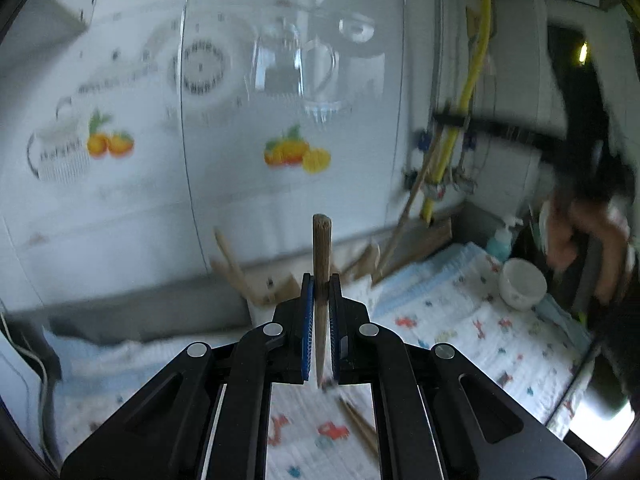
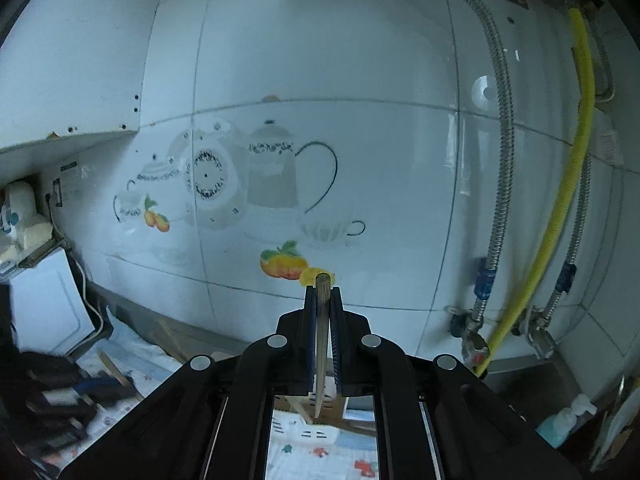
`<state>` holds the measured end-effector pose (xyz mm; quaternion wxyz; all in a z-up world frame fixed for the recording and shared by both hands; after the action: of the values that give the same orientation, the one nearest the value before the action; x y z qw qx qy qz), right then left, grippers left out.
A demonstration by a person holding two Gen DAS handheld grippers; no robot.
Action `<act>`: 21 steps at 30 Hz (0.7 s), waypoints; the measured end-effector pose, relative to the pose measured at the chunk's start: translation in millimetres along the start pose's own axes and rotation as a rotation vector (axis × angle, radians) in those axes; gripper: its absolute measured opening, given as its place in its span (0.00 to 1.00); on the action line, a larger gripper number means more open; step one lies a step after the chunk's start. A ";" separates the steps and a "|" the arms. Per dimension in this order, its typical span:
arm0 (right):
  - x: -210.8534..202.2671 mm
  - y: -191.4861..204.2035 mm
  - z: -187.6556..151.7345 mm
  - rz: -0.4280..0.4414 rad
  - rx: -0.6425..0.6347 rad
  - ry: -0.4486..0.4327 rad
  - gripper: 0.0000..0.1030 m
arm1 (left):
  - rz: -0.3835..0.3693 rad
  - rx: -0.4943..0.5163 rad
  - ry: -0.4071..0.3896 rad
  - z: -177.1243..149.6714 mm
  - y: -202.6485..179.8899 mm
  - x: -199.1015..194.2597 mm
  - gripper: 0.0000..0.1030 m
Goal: Organize utensils
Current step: 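Lift both chopsticks upright and carry them over the white holder, then drop the chopsticks into the holder by opening both tools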
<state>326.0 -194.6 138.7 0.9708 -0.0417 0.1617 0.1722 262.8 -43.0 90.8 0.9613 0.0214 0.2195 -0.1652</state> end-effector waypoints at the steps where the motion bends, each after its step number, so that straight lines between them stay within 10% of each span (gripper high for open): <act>1: 5.1 -0.9 -3.1 -0.001 0.002 0.008 0.06 | 0.006 0.005 -0.016 8.1 1.1 -2.3 0.05; 21: 31.4 -11.3 -53.5 -0.003 -0.020 0.102 0.10 | 0.147 -0.011 -0.219 118.2 25.0 27.1 0.05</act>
<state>341.9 -202.4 78.1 0.9612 -0.0602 0.2090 0.1698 343.0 -41.1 185.2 0.9891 0.0139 0.1121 -0.0945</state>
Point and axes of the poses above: each gripper's, at about its wrist camera, not at the fingertips, and x roughly the way its jaws point, y to its left, z to its top, the point moved 8 cm from there along x, roughly the way its jaws point
